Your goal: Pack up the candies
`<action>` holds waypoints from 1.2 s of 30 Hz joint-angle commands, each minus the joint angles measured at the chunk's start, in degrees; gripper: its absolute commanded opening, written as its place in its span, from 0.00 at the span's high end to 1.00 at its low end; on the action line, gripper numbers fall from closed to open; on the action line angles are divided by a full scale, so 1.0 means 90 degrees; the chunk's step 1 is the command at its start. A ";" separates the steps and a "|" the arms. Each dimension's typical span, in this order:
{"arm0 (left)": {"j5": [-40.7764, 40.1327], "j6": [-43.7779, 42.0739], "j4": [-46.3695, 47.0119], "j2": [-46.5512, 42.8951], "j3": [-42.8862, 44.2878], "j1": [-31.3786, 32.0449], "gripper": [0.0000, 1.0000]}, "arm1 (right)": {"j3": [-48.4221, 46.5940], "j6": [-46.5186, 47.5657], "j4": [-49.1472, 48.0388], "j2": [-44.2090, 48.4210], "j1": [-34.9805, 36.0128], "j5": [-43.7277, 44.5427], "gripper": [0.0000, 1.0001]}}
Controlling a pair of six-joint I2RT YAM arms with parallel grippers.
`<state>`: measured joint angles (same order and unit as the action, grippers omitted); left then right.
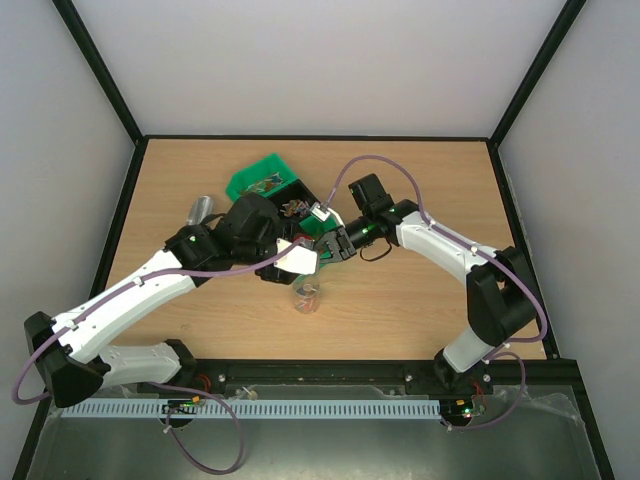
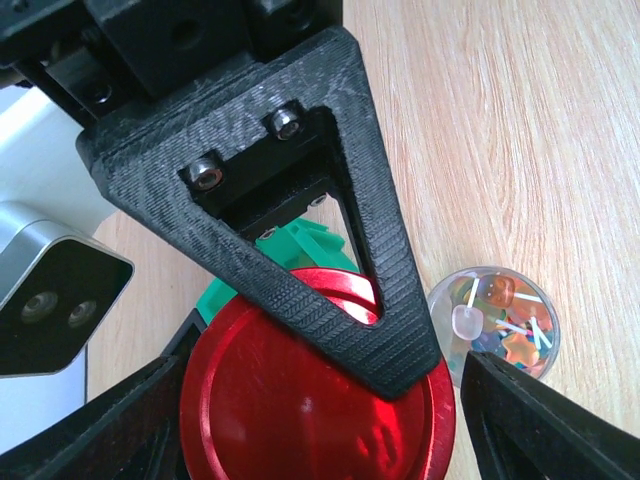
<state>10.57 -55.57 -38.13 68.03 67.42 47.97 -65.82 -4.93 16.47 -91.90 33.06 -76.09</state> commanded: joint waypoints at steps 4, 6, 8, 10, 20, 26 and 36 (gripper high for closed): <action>0.0098 -0.0012 -0.0024 0.0010 0.0059 0.0038 0.33 | 0.0010 0.0140 0.0272 -0.0035 0.0048 -0.0175 0.89; 0.0055 -0.0027 -0.0038 0.0010 0.0033 0.0033 0.36 | 0.0019 0.0176 0.0296 -0.0024 0.0047 -0.0178 0.88; 0.0044 -0.0027 -0.0045 0.0002 0.0010 0.0034 0.38 | 0.0020 0.0187 0.0316 -0.0019 0.0045 -0.0168 0.81; 0.0046 0.0019 -0.0063 -0.0012 -0.0030 0.0036 0.39 | 0.0006 0.0252 0.0379 -0.0010 0.0037 -0.0156 0.62; 0.1166 0.0953 0.0141 -0.0110 -0.0723 -0.0536 0.40 | 0.0154 0.0829 0.0812 0.0187 -0.0654 0.0878 0.23; 0.1782 0.1546 0.0706 -0.0073 -0.1369 -0.0692 0.40 | 0.0898 0.0984 0.0340 0.0794 -0.0877 0.1866 0.17; 0.2133 0.2124 0.1537 0.0259 -0.1709 -0.0769 0.40 | 0.1726 0.1059 -0.0365 0.1266 -0.0900 0.2548 0.11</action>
<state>26.61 -39.03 -28.42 68.90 52.80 41.43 -52.01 3.14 15.27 -81.10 25.19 -55.55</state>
